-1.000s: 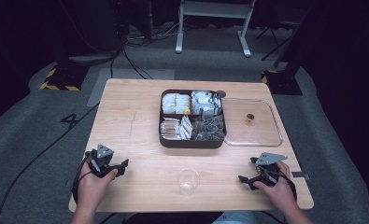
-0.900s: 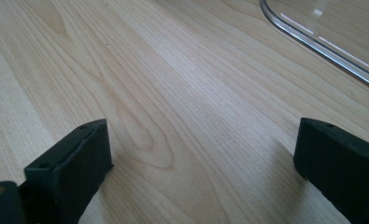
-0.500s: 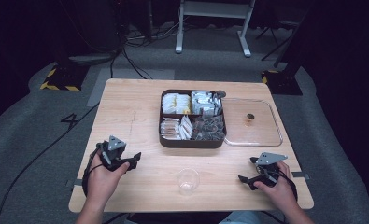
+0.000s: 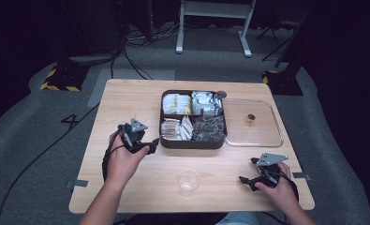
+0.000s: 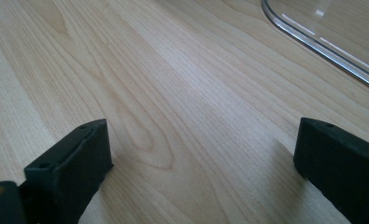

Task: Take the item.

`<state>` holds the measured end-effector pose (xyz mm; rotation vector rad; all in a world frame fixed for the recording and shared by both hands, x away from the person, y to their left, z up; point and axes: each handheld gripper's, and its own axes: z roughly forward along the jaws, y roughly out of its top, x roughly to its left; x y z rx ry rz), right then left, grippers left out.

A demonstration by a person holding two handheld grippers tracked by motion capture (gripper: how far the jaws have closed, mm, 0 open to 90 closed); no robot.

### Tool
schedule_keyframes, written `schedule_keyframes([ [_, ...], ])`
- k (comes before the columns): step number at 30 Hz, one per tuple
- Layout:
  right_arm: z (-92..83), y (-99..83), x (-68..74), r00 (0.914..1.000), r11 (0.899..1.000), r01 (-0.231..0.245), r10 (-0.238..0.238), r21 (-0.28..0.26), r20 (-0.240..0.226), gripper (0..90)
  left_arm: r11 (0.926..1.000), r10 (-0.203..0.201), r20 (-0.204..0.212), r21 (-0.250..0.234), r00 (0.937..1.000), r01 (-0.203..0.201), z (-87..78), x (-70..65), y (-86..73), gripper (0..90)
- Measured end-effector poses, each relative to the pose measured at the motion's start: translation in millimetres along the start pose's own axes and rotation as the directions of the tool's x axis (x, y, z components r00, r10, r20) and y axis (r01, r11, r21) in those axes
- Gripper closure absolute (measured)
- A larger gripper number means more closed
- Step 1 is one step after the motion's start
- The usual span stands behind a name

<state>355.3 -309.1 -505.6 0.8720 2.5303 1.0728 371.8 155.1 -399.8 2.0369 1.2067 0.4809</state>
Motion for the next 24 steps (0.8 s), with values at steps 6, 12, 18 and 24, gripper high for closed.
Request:
schedule_keyframes([
  [6, -0.3, -0.2, 0.7, 1.0000, 1.000, 0.000, 0.000, -0.001, 0.004, 5.0, 0.9995, 0.028, 0.014, -0.010, 0.9995, -0.028, 15.8, -10.1, 29.2, 32.3],
  [12, -0.5, -0.3, 0.5, 1.0000, 1.000, -0.001, 0.001, -0.001, 0.002, 5.3, 0.9996, 0.020, 0.033, -0.021, 0.9993, -0.019, 35.6, -12.9, 55.1, 32.9],
  [18, -0.5, -0.2, 0.5, 1.0000, 1.000, -0.002, 0.002, -0.001, 0.001, 5.3, 0.9987, 0.011, 0.037, -0.050, 0.9992, -0.009, 59.0, -11.7, 80.3, 33.2],
  [24, -0.5, -0.2, 0.6, 1.0000, 1.000, -0.003, 0.003, -0.001, 0.001, 5.3, 0.9984, -0.016, 0.041, -0.054, 0.9990, 0.018, 76.9, -5.8, 92.6, 32.3],
])
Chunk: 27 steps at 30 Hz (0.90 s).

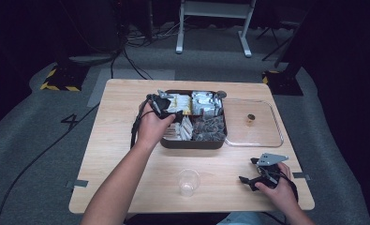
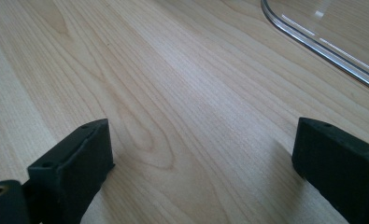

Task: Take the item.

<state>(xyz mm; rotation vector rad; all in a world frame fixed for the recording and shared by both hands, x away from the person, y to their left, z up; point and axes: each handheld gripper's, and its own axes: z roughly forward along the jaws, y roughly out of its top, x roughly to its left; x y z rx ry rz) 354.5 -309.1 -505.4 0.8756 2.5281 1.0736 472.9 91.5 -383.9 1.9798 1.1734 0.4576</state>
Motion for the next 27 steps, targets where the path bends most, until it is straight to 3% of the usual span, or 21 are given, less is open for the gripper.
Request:
schedule_keyframes([
  [8, 0.0, 0.0, 0.0, 1.0000, 1.000, 0.001, -0.001, 0.000, 0.000, 5.3, 0.9990, -0.039, 0.024, 0.022, 0.9990, 0.038, 29.5, 10.2, 14.5, 35.4],
  [14, 0.1, 0.0, -0.3, 1.0000, 1.000, 0.003, -0.003, 0.000, -0.001, 5.3, 0.9991, -0.018, 0.003, 0.039, 0.9998, 0.018, 45.9, 15.5, 20.2, 36.9],
  [20, 0.1, 0.1, -0.3, 1.0000, 1.000, 0.003, -0.003, 0.000, -0.001, 5.3, 0.9961, -0.071, 0.057, 0.057, 0.9958, 0.068, 67.2, 22.8, 17.4, 42.2],
  [22, 0.1, 0.1, -0.4, 1.0000, 1.000, 0.004, -0.004, 0.000, -0.001, 5.3, 0.9970, -0.043, 0.050, 0.066, 0.9978, 0.040, 77.4, 24.9, 16.5, 43.6],
  [27, 0.1, 0.1, -0.3, 1.0000, 1.000, 0.003, -0.003, 0.000, -0.001, 5.3, 0.9938, -0.053, 0.041, 0.100, 0.9978, 0.048, 89.7, 26.6, 16.8, 46.4],
])
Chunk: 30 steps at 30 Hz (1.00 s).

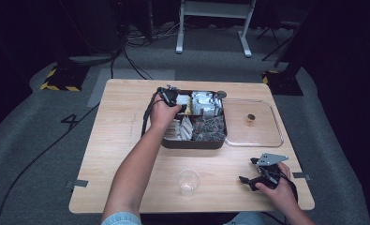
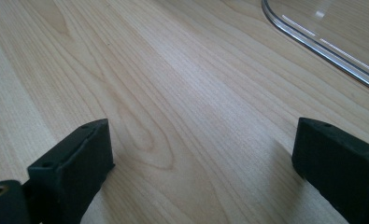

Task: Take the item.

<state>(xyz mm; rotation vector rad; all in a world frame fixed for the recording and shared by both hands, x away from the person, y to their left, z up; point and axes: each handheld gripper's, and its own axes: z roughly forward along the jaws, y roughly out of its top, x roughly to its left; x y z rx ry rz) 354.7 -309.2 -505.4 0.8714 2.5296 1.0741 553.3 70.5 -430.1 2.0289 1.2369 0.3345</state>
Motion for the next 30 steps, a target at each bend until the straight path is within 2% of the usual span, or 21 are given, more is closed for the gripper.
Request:
schedule_keyframes([
  [2, 0.0, 0.0, 0.1, 1.0000, 1.000, 0.001, -0.001, -0.001, 0.000, 5.6, 0.9995, -0.015, 0.001, 0.027, 0.9999, 0.015, 6.3, 0.8, 1.1, 51.2],
  [5, -0.1, 0.0, 0.5, 1.0000, 1.000, 0.004, -0.004, -0.005, 0.004, 6.2, 0.9988, -0.032, 0.006, 0.039, 0.9995, 0.031, 10.3, 1.7, 1.0, 53.1],
  [11, -0.1, 0.0, 0.5, 1.0000, 1.000, 0.004, -0.004, -0.005, 0.003, 6.2, 0.9953, -0.054, -0.013, 0.080, 0.9985, 0.055, 18.9, 6.2, 0.4, 54.2],
  [17, -0.1, 0.0, 0.5, 1.0000, 1.000, 0.004, -0.004, -0.005, 0.003, 6.3, 0.9915, -0.032, -0.007, 0.126, 0.9994, 0.033, 26.0, 5.8, 3.9, 57.5],
  [21, -0.1, 0.0, 0.5, 1.0000, 1.000, 0.004, -0.004, -0.005, 0.003, 6.3, 0.9901, -0.028, -0.005, 0.137, 0.9996, 0.029, 32.8, 4.6, 5.0, 58.2],
  [23, -0.2, -0.1, 0.8, 1.0000, 1.000, 0.003, -0.003, -0.006, 0.002, 6.7, 0.9886, -0.026, -0.019, 0.148, 0.9995, 0.028, 36.2, 3.9, 4.9, 58.2],
  [25, -0.4, -0.3, 1.0, 1.0000, 1.000, 0.004, -0.004, -0.007, 0.003, 7.4, 0.9882, -0.012, -0.020, 0.153, 0.9997, 0.015, 39.5, 3.2, 4.5, 58.5],
  [27, -0.7, -0.6, 1.2, 1.0000, 1.000, 0.007, -0.007, -0.009, 0.004, 8.0, 0.9870, -0.004, -0.024, 0.161, 0.9997, 0.008, 40.9, 2.2, 4.7, 62.5],
  [28, -0.9, -0.6, 1.4, 1.0000, 1.000, 0.006, -0.006, -0.009, 0.004, 8.1, 0.9861, 0.000, -0.027, 0.166, 0.9996, 0.004, 40.9, 1.7, 5.0, 68.7],
  [30, -0.8, -0.6, 1.3, 1.0000, 1.000, 0.007, -0.007, -0.010, 0.003, 8.1, 0.9845, 0.006, -0.024, 0.175, 0.9997, -0.002, 40.7, 1.0, 5.6, 71.6],
])
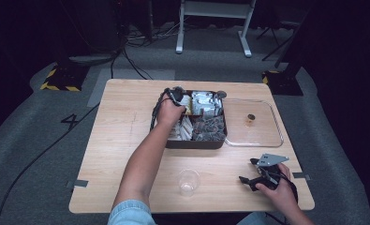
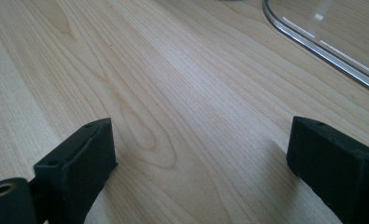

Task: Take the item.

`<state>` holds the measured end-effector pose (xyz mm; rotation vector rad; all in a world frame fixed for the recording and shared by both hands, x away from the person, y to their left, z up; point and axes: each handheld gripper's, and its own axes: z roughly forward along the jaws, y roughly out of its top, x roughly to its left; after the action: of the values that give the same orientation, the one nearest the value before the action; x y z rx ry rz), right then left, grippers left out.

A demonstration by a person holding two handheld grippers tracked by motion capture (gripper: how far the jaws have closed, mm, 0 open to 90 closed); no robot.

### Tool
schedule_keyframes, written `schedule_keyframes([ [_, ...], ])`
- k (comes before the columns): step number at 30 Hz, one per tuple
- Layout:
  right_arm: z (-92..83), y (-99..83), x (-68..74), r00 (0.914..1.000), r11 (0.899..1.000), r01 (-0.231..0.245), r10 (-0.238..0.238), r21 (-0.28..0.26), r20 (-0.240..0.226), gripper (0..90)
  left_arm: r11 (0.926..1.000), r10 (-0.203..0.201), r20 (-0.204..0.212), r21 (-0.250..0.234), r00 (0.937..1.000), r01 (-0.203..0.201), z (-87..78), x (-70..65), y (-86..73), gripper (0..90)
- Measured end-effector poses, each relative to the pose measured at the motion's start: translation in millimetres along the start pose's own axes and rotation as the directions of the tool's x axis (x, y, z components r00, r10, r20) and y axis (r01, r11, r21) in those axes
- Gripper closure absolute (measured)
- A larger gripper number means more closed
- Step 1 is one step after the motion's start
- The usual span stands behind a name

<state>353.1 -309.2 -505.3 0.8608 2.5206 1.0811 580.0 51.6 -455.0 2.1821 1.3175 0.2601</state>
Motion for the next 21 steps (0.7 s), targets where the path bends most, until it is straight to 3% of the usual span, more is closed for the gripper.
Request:
schedule_keyframes([
  [2, -0.1, 0.0, 0.1, 1.0000, 1.000, 0.000, 0.000, 0.000, 0.001, 8.1, 0.9999, 0.009, -0.003, 0.010, 1.0000, -0.009, -0.8, -0.8, 0.6, 80.4],
  [7, -0.2, -0.1, 0.2, 1.0000, 1.000, -0.002, 0.002, 0.001, 0.000, 8.3, 0.9988, 0.042, -0.004, 0.026, 0.9991, -0.042, -0.9, -3.2, 1.1, 89.5],
  [21, -0.3, -0.1, 0.3, 1.0000, 1.000, -0.002, 0.002, 0.002, 0.000, 8.3, 0.9959, 0.090, 0.015, -0.016, 0.9959, -0.089, -24.8, -5.4, 9.3, 90.0],
])
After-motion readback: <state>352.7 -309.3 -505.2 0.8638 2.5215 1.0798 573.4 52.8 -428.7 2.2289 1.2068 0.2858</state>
